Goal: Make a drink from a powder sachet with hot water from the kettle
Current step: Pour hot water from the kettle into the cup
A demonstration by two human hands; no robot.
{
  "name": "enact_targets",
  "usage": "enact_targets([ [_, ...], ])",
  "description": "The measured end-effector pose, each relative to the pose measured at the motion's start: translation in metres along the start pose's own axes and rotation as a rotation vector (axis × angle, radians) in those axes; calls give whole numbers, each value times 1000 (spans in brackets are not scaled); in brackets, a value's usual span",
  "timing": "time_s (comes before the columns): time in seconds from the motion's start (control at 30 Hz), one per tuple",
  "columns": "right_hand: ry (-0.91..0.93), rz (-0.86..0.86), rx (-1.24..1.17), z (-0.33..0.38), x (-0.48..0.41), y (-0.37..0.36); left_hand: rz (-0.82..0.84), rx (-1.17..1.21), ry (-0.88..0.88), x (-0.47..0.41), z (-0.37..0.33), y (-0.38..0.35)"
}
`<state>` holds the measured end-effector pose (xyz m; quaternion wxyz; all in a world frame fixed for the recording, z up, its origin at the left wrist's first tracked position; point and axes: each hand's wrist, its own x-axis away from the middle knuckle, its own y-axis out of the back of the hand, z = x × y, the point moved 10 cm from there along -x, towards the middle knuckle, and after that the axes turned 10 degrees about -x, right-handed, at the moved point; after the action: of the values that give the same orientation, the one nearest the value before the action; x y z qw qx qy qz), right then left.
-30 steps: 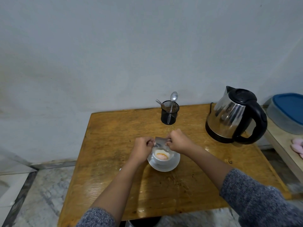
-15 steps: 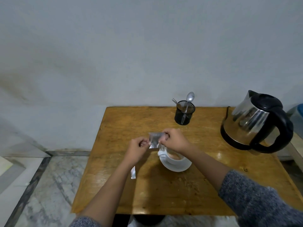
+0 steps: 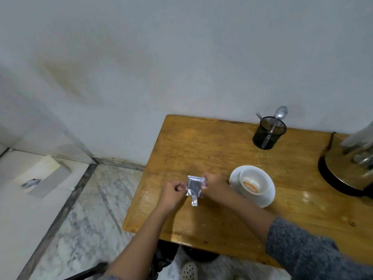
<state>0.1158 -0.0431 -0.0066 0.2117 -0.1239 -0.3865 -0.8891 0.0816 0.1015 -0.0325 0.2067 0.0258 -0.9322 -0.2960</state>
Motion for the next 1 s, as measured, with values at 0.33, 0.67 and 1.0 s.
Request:
enact_targets([
  [0.33,-53,72,-30,-24,9,-36,10,-170,-7,13,14,-19],
  [0.67,42,-4,-1,-8,26,-23,-65,-321,61,19,11,-27],
  [1.0,217,-581,-437,-2,85,178,-213,-314,-34,15,-60,-35],
])
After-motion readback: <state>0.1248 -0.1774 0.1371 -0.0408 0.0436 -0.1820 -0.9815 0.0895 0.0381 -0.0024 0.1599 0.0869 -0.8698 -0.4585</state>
